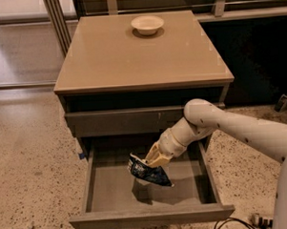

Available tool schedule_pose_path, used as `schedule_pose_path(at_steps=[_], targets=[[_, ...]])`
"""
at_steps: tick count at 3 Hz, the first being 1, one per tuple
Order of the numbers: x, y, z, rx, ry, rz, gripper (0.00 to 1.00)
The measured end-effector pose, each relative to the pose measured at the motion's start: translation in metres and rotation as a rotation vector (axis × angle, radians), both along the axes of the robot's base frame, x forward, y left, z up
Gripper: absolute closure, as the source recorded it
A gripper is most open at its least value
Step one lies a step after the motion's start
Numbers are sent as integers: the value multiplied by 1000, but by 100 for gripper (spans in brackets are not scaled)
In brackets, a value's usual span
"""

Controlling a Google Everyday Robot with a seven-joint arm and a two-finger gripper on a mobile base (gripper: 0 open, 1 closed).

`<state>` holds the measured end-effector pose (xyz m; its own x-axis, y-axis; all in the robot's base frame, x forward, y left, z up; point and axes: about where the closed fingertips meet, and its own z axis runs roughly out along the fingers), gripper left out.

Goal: Place blue chip bag into middle drawer

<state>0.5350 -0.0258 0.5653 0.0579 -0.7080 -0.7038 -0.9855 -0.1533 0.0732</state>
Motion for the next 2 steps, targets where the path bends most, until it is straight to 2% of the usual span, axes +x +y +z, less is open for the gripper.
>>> schedule_pose_path(at_steps=[2], targets=[[-16, 23, -46, -35, 24, 4, 100]])
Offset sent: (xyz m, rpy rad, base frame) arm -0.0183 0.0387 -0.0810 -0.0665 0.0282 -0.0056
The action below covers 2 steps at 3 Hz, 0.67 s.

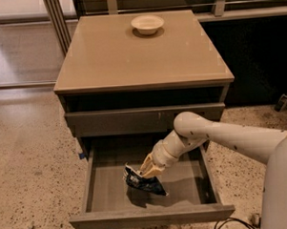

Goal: Place blue chip bag into middle drawer

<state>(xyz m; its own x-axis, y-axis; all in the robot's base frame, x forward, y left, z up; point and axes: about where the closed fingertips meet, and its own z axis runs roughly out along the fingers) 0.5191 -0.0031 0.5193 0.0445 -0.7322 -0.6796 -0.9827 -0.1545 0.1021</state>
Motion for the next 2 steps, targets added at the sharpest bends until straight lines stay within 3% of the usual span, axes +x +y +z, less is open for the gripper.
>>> schedule_pose_path(at_steps=[2], targets=[[-10, 21, -61, -111, 25, -30, 100]])
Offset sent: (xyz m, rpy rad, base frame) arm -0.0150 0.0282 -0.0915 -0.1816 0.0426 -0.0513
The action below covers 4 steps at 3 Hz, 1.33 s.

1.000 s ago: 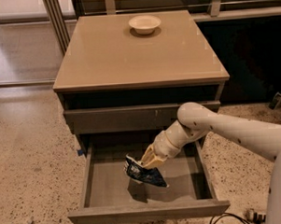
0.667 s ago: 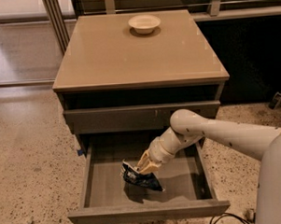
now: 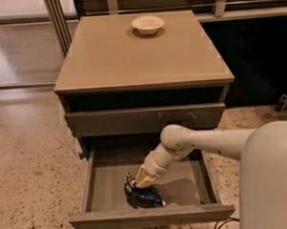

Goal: Place blue chip bag into middle drawer

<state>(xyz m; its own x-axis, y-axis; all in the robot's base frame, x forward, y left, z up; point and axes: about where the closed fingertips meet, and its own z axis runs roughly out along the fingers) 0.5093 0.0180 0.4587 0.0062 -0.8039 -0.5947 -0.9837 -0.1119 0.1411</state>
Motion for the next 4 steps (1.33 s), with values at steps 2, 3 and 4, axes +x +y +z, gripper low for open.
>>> schedule_pose_path(at_steps=[2, 3, 4], targets=[[0, 1, -1, -1, 1, -2, 50], [0, 1, -1, -1, 1, -2, 27], [0, 1, -1, -1, 1, -2, 0]])
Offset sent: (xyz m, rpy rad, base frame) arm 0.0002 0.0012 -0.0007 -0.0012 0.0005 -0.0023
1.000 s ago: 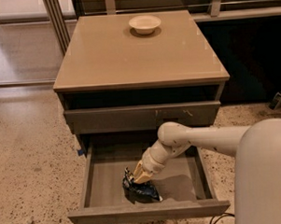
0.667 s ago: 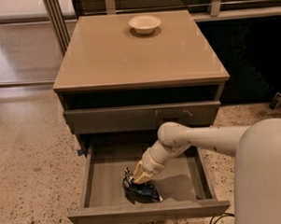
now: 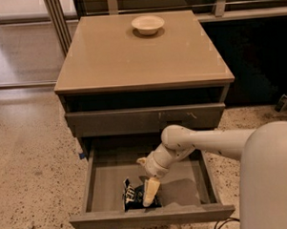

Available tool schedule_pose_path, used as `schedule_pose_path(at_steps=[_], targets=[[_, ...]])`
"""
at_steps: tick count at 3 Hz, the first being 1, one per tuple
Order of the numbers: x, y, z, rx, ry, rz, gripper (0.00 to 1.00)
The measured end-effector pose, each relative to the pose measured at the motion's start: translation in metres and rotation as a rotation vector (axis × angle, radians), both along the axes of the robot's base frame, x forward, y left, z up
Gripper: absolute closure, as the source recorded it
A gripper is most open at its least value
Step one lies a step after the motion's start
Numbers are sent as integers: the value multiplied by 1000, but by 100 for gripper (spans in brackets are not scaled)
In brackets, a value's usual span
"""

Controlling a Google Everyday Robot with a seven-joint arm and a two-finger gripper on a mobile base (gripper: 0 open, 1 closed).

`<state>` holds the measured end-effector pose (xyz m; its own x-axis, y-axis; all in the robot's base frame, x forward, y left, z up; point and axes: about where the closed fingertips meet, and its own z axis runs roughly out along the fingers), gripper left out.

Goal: Place blue chip bag into middle drawer

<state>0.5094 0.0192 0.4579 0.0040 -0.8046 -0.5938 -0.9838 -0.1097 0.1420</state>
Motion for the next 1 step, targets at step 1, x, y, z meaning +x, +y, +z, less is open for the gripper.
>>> schedule_pose_path(at_steps=[1], targets=[[0, 0, 0, 0, 0, 0, 0]])
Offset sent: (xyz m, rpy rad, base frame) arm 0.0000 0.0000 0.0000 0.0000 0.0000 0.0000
